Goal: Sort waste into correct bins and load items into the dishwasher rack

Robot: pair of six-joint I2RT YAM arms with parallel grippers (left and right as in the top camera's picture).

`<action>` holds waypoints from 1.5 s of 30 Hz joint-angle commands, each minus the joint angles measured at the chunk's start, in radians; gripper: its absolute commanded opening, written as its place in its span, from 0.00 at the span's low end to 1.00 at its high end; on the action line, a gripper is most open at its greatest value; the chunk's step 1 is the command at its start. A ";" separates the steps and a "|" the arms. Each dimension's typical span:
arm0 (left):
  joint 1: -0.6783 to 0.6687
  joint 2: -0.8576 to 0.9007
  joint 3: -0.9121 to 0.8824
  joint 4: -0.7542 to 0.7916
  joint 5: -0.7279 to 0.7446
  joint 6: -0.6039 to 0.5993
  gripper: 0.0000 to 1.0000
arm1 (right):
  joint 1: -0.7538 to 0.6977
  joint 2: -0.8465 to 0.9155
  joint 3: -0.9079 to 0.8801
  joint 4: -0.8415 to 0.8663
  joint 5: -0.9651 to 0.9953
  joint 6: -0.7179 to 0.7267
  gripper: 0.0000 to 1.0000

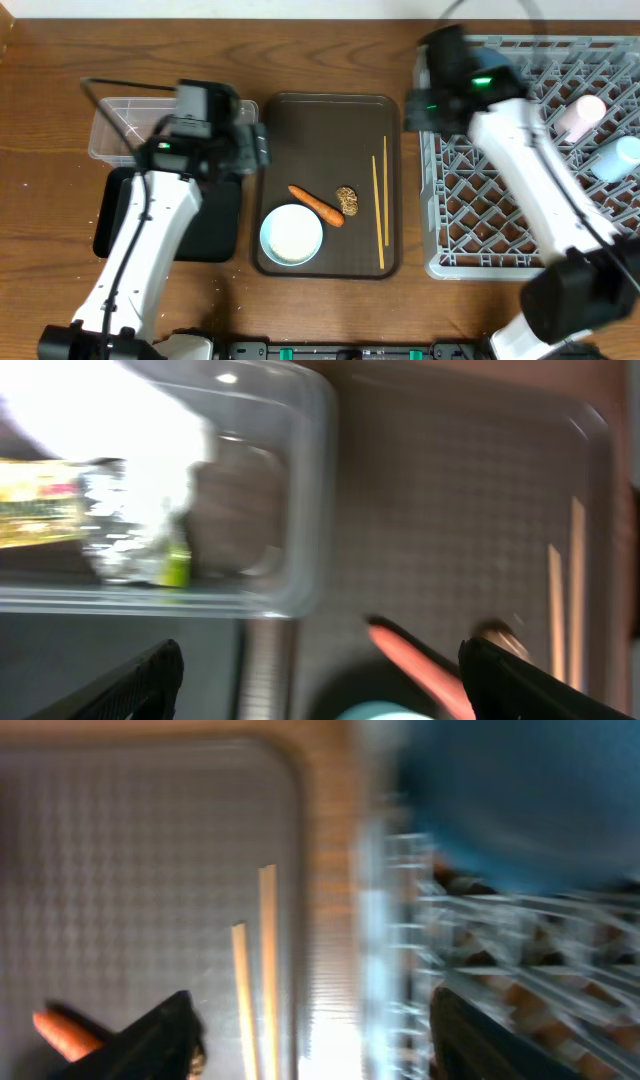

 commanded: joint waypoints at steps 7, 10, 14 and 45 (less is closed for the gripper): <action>-0.203 0.032 0.003 -0.014 0.005 0.014 0.89 | -0.307 -0.094 0.018 -0.121 -0.021 -0.074 0.90; -0.240 0.084 0.003 -0.005 0.005 0.013 0.89 | -0.373 -0.093 0.008 -0.151 -0.070 -0.093 0.90; -0.288 0.171 0.003 0.039 0.012 0.005 0.89 | -0.416 -0.093 -0.005 -0.160 -0.077 -0.093 0.91; -0.540 0.446 0.003 0.467 -0.056 -0.306 0.84 | -0.419 -0.092 -0.058 -0.144 -0.068 -0.126 0.91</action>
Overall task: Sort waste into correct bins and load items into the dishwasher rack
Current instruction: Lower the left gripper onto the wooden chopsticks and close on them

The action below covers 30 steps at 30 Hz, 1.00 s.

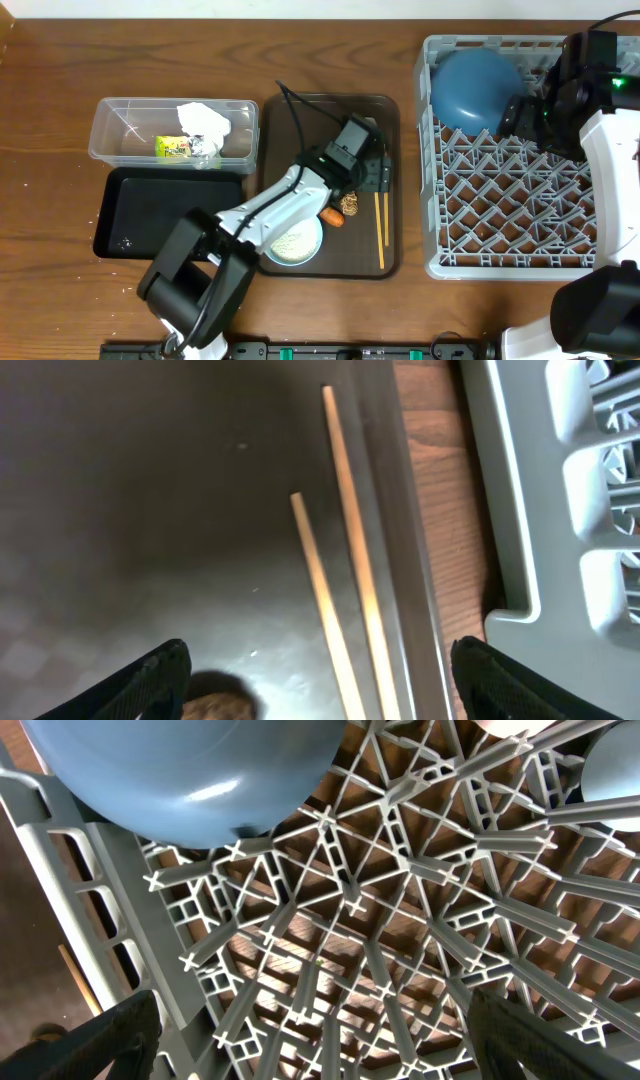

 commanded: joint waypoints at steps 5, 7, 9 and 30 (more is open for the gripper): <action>-0.050 0.037 0.003 0.007 -0.090 -0.026 0.79 | -0.006 -0.006 -0.006 0.000 0.007 -0.013 0.91; -0.057 0.039 0.003 0.009 -0.100 -0.044 0.74 | -0.006 -0.006 -0.006 0.000 0.007 -0.013 0.91; -0.063 0.039 0.003 0.008 -0.119 -0.076 0.70 | -0.005 -0.006 -0.006 0.000 0.007 -0.013 0.91; -0.089 0.164 0.003 -0.027 -0.119 -0.174 0.55 | -0.006 -0.006 -0.006 0.000 0.007 -0.013 0.91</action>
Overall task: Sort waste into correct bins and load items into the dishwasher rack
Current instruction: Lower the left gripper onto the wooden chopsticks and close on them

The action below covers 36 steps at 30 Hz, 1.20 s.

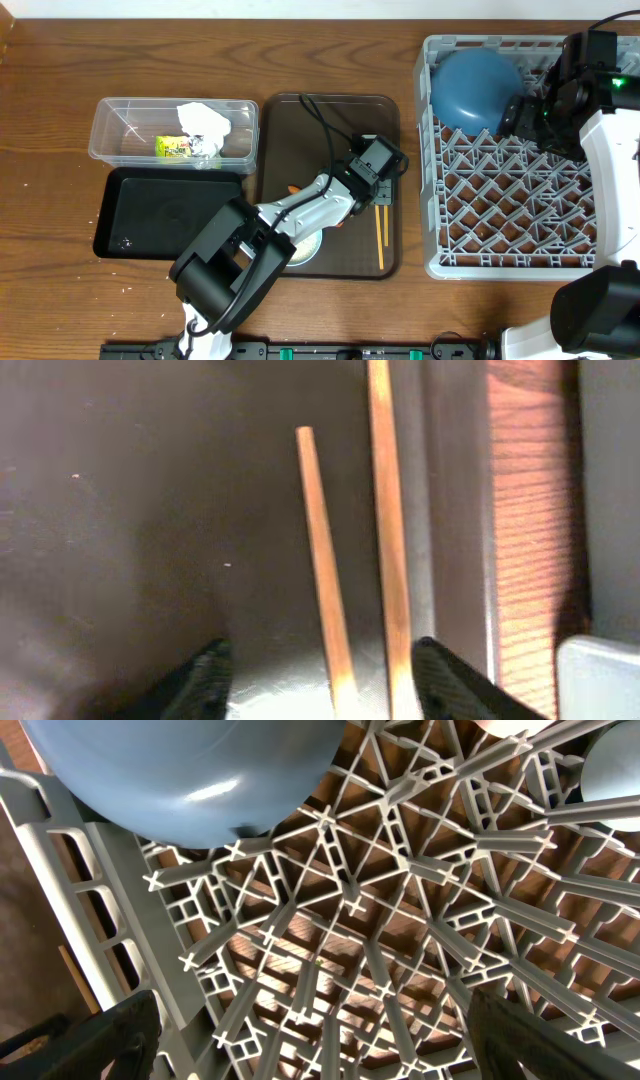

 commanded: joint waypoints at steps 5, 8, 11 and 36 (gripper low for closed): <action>-0.002 0.044 -0.008 -0.050 -0.001 -0.023 0.45 | -0.006 -0.006 -0.006 0.000 0.006 -0.013 0.91; -0.002 0.044 -0.008 -0.051 -0.002 -0.023 0.41 | -0.006 -0.006 -0.006 -0.001 0.006 -0.013 0.91; -0.002 0.044 -0.009 -0.051 -0.032 -0.023 0.40 | -0.005 -0.006 -0.006 -0.001 0.005 -0.013 0.91; -0.003 0.045 -0.009 -0.066 -0.045 -0.023 0.41 | -0.006 -0.006 -0.006 -0.038 -0.020 -0.013 0.92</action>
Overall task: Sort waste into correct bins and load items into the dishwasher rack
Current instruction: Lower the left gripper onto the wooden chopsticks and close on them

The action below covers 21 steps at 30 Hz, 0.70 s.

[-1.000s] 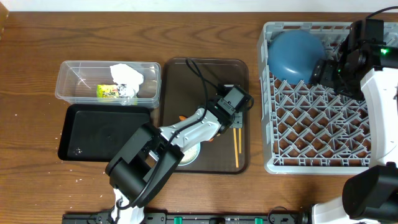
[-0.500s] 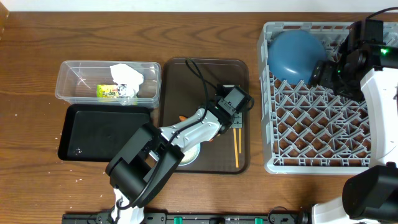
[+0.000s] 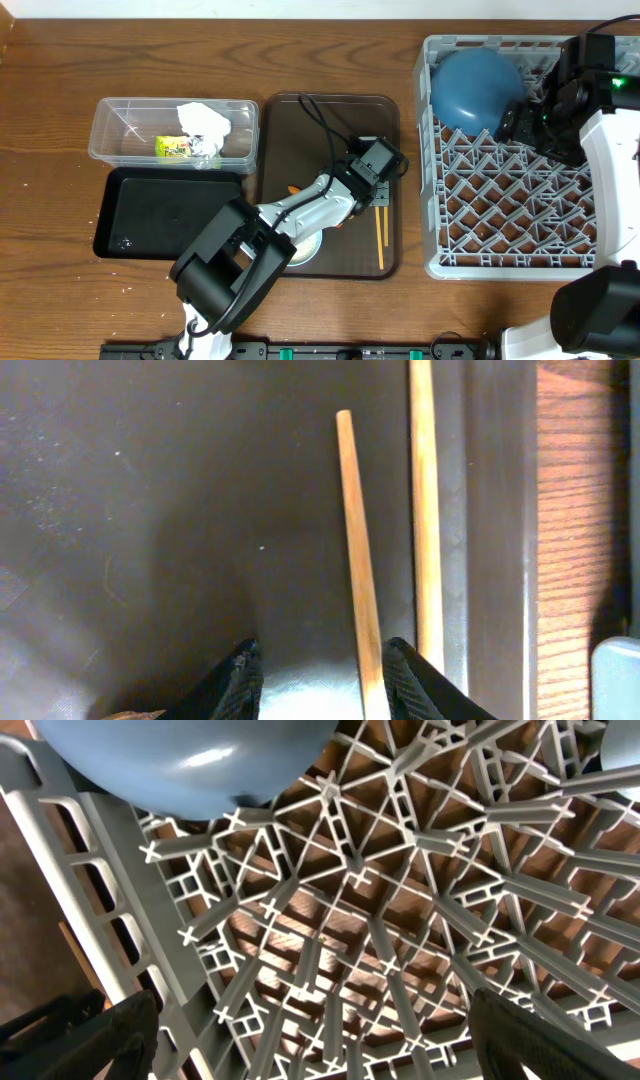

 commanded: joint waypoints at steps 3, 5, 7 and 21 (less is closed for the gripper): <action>-0.003 0.044 -0.011 -0.035 -0.008 -0.006 0.40 | -0.005 -0.006 -0.006 0.006 -0.004 -0.013 0.92; -0.009 0.044 -0.011 -0.045 -0.009 -0.006 0.41 | -0.005 -0.006 -0.006 0.000 -0.004 -0.013 0.92; -0.013 0.044 -0.011 -0.051 -0.009 -0.006 0.40 | -0.005 -0.006 -0.006 -0.001 -0.004 -0.013 0.92; -0.086 0.045 -0.011 -0.058 -0.076 -0.025 0.40 | -0.005 -0.006 -0.006 -0.002 -0.004 -0.013 0.92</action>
